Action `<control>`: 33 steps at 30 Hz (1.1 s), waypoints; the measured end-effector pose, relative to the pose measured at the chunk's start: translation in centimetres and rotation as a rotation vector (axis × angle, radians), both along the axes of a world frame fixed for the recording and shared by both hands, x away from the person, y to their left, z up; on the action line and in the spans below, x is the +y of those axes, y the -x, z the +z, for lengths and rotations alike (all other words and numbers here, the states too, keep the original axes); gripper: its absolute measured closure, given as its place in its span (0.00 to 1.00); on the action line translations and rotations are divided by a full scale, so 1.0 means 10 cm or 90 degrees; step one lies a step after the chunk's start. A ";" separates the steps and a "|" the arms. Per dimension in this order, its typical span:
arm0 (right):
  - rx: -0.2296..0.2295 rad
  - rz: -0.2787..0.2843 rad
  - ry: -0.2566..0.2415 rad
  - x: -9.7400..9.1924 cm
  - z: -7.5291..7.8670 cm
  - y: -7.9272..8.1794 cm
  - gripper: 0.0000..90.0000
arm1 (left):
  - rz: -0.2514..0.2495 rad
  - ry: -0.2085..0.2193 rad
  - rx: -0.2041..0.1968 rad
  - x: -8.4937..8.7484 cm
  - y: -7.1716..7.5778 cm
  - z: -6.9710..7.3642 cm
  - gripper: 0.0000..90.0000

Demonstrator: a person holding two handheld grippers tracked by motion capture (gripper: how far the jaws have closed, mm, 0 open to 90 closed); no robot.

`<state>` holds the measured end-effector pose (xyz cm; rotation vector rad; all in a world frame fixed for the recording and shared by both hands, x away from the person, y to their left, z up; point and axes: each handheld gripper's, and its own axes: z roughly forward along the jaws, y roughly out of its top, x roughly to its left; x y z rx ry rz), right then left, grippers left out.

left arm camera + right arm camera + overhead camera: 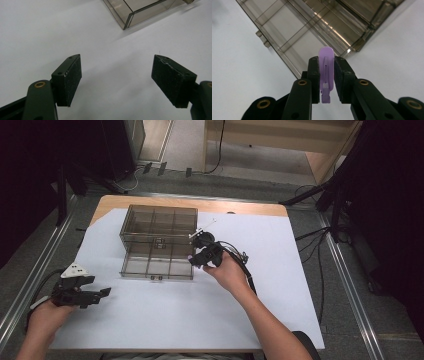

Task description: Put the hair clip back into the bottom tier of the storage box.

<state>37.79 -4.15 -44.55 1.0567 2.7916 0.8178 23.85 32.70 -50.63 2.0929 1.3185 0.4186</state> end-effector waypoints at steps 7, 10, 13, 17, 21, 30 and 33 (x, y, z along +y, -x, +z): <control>0.001 0.011 -0.011 0.08 -0.01 0.01 0.86 | 0.000 -0.004 0.000 -0.01 0.02 0.00 0.28; 0.003 0.015 -0.012 0.11 -0.02 0.01 0.86 | 0.001 -0.001 -0.002 -0.01 0.03 0.00 0.28; 0.003 0.022 -0.011 0.15 -0.04 0.02 0.86 | 0.002 -0.004 -0.003 -0.01 0.04 0.00 0.28; 0.005 0.026 -0.010 0.20 -0.06 0.03 0.86 | 0.003 -0.004 -0.004 -0.01 0.05 0.00 0.28; 0.003 0.032 -0.006 0.24 -0.09 0.02 0.86 | 0.002 -0.007 -0.003 -0.01 0.05 0.00 0.28; 0.003 0.031 -0.005 0.28 -0.14 0.01 0.86 | 0.002 -0.007 -0.002 -0.01 0.06 0.00 0.28; 0.003 0.030 -0.002 0.29 -0.15 0.00 0.86 | 0.002 -0.006 -0.002 -0.01 0.06 0.00 0.28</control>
